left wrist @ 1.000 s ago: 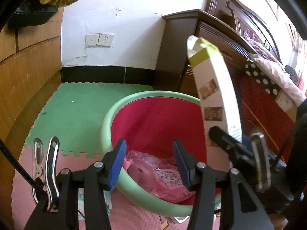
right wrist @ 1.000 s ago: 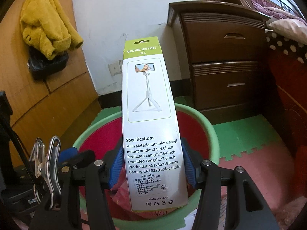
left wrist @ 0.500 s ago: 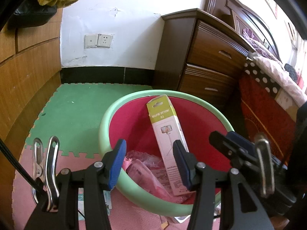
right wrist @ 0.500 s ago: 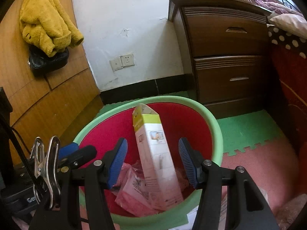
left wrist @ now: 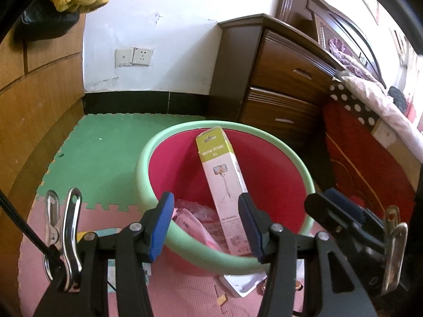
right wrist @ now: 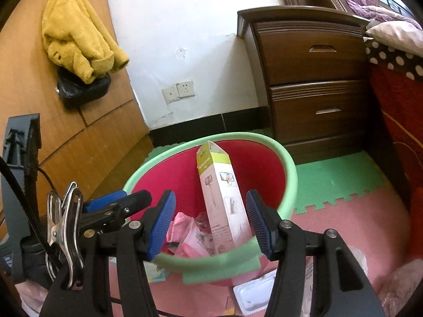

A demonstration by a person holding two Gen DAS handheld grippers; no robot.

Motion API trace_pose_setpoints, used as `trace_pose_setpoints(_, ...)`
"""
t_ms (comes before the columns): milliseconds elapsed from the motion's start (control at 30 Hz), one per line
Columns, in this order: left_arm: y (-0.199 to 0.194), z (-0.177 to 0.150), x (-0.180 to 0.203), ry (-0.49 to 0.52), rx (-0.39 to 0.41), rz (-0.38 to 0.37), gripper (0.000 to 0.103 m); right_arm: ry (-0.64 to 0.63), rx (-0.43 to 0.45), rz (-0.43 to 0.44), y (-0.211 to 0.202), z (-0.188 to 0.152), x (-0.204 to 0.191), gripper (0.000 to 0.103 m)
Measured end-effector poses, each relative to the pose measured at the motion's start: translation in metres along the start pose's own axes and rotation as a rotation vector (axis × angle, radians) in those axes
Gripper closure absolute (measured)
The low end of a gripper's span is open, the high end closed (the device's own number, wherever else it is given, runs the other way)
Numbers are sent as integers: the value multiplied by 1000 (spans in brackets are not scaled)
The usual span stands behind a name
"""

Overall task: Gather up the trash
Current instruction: 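Withdraw both open tools from the bucket, then move both open tools down toward the white plastic blister tray on the floor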

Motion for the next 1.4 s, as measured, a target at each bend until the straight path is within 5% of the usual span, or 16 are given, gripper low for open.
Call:
trace_pose_setpoints(800,-61,-88,5,12,-113,43,50,42,42,9,-116,-45,-4,46)
trace_pose_setpoints(1400,-3,-165,12,-12,-285,99,50,166,-100,-69,-103,-154,51,46)
Point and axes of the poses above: each gripper's, at about its wrist camera, not at the fingertips, and y roughly the way its jaws point, x to its right, z to its top, the point moved 7 cm from there along y, roughly the way its jaws point, and after that the axes turned 9 degrees about -y, right-handed, at the moved point
